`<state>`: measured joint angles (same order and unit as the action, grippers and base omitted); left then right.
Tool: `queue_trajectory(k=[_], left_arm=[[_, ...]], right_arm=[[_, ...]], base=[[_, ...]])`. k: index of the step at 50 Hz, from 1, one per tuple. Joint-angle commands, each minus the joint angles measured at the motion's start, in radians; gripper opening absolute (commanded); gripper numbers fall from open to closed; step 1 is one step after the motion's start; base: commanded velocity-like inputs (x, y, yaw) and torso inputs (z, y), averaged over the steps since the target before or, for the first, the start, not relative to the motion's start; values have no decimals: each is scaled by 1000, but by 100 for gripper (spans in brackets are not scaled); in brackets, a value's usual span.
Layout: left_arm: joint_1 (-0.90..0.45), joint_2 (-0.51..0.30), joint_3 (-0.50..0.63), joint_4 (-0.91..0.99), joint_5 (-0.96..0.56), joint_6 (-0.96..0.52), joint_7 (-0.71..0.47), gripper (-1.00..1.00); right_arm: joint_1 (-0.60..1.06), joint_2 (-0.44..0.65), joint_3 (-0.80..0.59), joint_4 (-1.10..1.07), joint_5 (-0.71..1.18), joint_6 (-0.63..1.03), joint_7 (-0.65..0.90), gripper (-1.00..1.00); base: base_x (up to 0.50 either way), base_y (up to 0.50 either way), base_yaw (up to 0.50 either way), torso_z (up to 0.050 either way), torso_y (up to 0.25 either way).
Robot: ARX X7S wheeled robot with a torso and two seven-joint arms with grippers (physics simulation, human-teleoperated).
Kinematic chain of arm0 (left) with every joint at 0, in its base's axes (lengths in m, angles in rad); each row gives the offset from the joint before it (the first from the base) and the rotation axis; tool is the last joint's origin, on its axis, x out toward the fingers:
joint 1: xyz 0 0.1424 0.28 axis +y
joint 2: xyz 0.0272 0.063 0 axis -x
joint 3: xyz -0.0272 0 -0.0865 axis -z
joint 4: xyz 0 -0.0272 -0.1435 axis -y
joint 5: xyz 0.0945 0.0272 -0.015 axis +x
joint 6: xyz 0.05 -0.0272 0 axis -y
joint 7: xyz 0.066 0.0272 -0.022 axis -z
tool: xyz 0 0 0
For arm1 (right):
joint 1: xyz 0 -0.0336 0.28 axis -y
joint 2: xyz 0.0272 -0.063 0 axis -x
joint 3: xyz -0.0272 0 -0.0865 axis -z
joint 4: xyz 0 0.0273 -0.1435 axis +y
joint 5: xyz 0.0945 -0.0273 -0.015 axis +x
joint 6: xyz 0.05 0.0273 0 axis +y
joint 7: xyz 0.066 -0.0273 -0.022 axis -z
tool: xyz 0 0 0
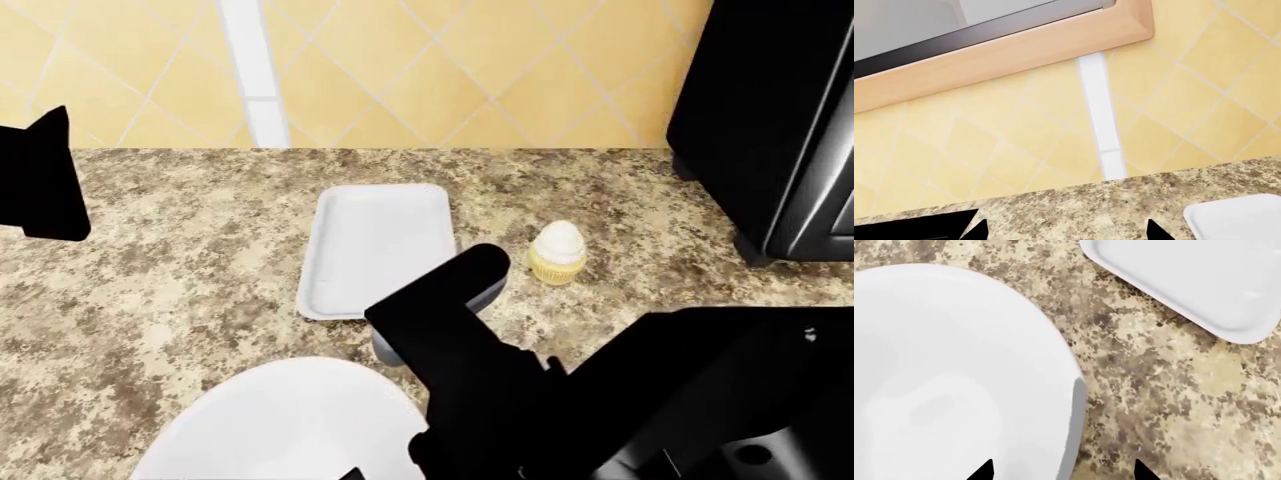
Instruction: Move the fresh-baked cupcake off the tray onto the counter, and place the bowl used for mixing into the sink.
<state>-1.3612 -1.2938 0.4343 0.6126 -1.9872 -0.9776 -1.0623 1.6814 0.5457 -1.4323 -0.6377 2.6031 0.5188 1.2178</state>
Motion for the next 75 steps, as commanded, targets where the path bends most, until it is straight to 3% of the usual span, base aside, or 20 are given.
queue_trajectory(k=[1,23,24,43,51,52,62,70,75], left_arm=[[11,-3,-3,4,4,7,3,100],[1,2,-2,-1,-3,-5,-3,100],[0,4,-3,-5,-2,-4,-1,100],[34,-16,-14,8,13,16,14,100],[27,-12,-15,3,13,12,13,100],[17,-11,-15,1,4,7,6,100],[22,-17,-21,1,9,10,11,100],[36,-36,-33,11,7,26,17,100],[52,-52,-43,17,11,43,25,100]], right_arm=[[-37,1,-12,9,-45,10,-35,100],[-85,-6,-32,43,-145,44,-92,100],[-47,-15,-48,43,-206,79,-50,-100],[-27,17,-9,54,-256,67,-69,-100],[108,64,16,91,-304,159,-50,-100],[150,54,12,101,-336,230,-83,-100],[164,93,33,122,-337,196,-51,-100],[354,97,51,115,-470,349,-9,-100],[411,151,101,92,-442,327,22,-100]], base=[[0,0,0,0,0],[0,1,1,0,0],[0,0,0,0,0],[1,1,1,-1,0],[0,0,0,0,0],[0,0,0,0,0],[0,0,0,0,0],[0,0,0,0,0],[0,0,0,0,0]])
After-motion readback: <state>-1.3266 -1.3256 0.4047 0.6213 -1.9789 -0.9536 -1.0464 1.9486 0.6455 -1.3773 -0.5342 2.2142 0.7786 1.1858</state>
